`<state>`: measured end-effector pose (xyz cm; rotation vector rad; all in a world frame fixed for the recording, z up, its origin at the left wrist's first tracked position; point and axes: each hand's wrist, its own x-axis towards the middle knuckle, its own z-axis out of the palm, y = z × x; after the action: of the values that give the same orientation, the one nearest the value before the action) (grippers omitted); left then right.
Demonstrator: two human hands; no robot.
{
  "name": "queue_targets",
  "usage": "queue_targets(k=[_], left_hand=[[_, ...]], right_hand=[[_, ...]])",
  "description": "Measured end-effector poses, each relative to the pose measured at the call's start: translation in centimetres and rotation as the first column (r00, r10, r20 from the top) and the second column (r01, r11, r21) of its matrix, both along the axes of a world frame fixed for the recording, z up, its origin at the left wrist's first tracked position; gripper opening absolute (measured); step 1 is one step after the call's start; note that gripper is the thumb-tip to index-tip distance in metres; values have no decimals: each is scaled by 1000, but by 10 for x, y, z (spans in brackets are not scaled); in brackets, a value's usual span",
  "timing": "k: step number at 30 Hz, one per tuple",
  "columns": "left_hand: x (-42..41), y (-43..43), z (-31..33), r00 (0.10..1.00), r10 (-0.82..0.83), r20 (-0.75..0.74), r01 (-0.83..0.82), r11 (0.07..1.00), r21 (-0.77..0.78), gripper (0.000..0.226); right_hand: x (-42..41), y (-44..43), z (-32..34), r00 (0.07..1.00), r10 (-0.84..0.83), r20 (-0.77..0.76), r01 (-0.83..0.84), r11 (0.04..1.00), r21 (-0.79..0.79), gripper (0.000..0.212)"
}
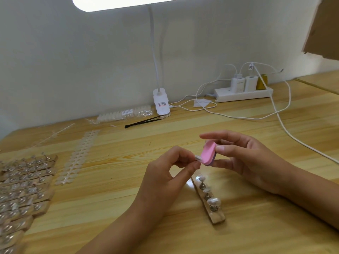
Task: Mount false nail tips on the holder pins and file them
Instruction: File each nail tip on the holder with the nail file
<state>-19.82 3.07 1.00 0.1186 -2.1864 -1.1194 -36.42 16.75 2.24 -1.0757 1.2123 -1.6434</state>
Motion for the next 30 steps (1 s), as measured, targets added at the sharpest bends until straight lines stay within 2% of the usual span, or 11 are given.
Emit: queue_targets(k=[4, 7, 10, 12, 16, 18, 23, 27, 30], left_hand=[[0, -3, 1, 1000, 3, -26, 0, 992, 123, 6], [0, -3, 1, 999, 29, -44, -21, 984, 176, 6], [0, -3, 0, 998, 40, -55, -32, 988, 154, 8], [0, -3, 0, 998, 46, -46, -40, 991, 131, 12], [1, -3, -1, 997, 70, -34, -67, 995, 80, 13], [1, -2, -2, 996, 76, -35, -74, 996, 57, 13], [1, -1, -1, 996, 78, -43, -75, 995, 66, 14], [0, -3, -1, 996, 80, -45, -73, 987, 144, 16], [0, -2, -1, 997, 67, -38, -63, 993, 96, 12]], right_hand=[[2, -1, 1, 995, -18, 97, 19, 1000, -11, 17], [5, -5, 0, 983, -74, 169, 72, 997, 20, 13], [5, -5, -1, 985, -109, 134, 97, 991, 93, 19], [5, -5, -1, 994, -54, 99, 44, 993, 106, 14], [7, -2, -3, 993, 102, -60, -90, 979, 180, 44], [6, -2, -4, 987, 120, -103, -98, 975, 197, 44], [5, -4, -5, 990, 121, -70, -106, 978, 181, 39], [4, -3, -4, 992, 119, 41, -123, 985, 123, 34], [5, -2, -3, 986, 168, 22, -170, 979, 114, 34]])
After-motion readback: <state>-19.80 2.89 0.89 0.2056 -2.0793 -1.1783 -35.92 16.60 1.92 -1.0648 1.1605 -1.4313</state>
